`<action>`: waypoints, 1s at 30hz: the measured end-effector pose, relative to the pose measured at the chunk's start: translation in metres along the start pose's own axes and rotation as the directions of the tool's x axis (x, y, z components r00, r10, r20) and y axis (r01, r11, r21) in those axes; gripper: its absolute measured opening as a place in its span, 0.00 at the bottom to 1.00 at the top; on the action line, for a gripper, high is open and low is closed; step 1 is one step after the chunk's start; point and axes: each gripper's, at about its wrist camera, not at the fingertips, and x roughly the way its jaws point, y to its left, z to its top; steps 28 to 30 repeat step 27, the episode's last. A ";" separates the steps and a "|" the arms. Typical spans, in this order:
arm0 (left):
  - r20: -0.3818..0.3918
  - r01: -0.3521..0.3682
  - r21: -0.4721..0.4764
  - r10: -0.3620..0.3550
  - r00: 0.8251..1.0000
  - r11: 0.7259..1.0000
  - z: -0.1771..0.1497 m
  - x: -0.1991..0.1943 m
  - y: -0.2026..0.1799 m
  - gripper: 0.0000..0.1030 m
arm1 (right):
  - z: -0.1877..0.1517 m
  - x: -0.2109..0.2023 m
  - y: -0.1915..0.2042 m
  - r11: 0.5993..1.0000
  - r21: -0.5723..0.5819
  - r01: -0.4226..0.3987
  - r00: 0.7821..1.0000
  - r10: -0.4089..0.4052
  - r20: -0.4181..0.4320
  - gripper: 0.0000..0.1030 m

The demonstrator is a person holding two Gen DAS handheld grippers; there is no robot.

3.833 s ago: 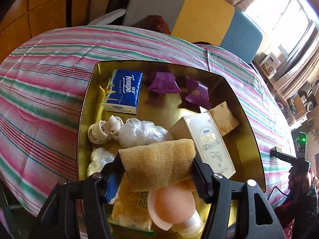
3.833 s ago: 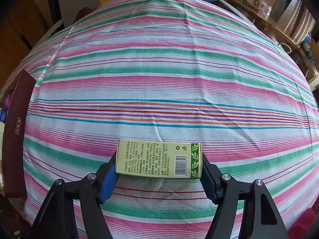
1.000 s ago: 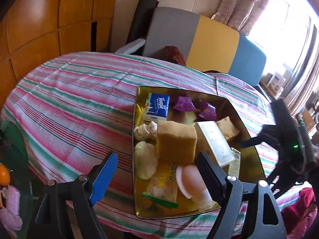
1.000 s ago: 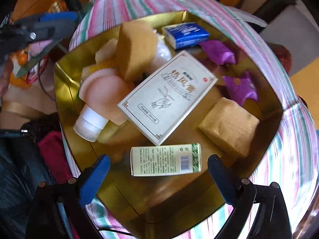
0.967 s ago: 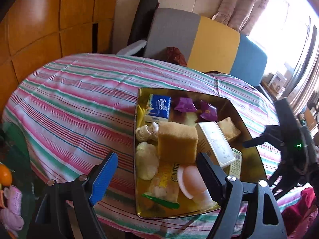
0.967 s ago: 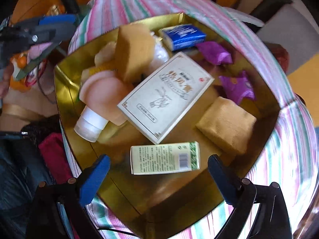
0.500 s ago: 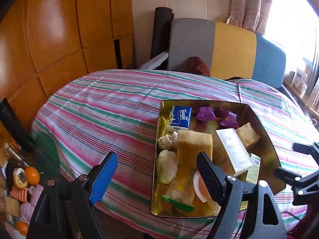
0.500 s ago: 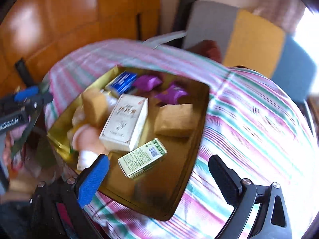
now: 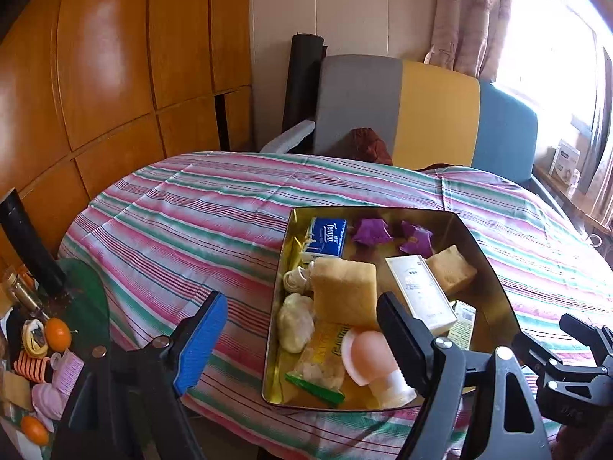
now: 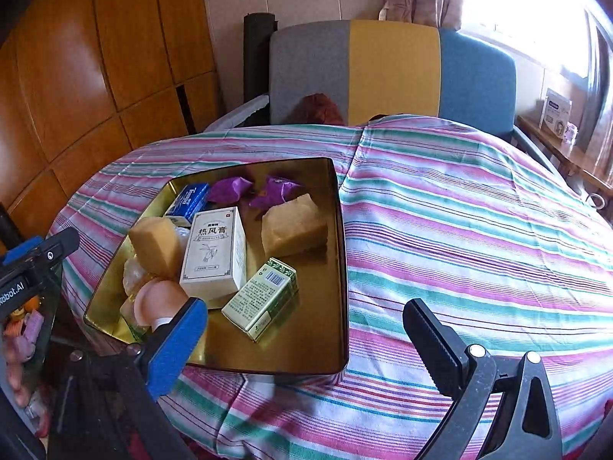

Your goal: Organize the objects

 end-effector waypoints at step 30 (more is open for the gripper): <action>0.007 0.030 0.009 -0.030 1.000 1.000 -0.003 -0.003 -0.006 0.63 | 0.010 0.008 0.026 0.999 -0.035 0.025 1.000 -0.024 0.019 1.00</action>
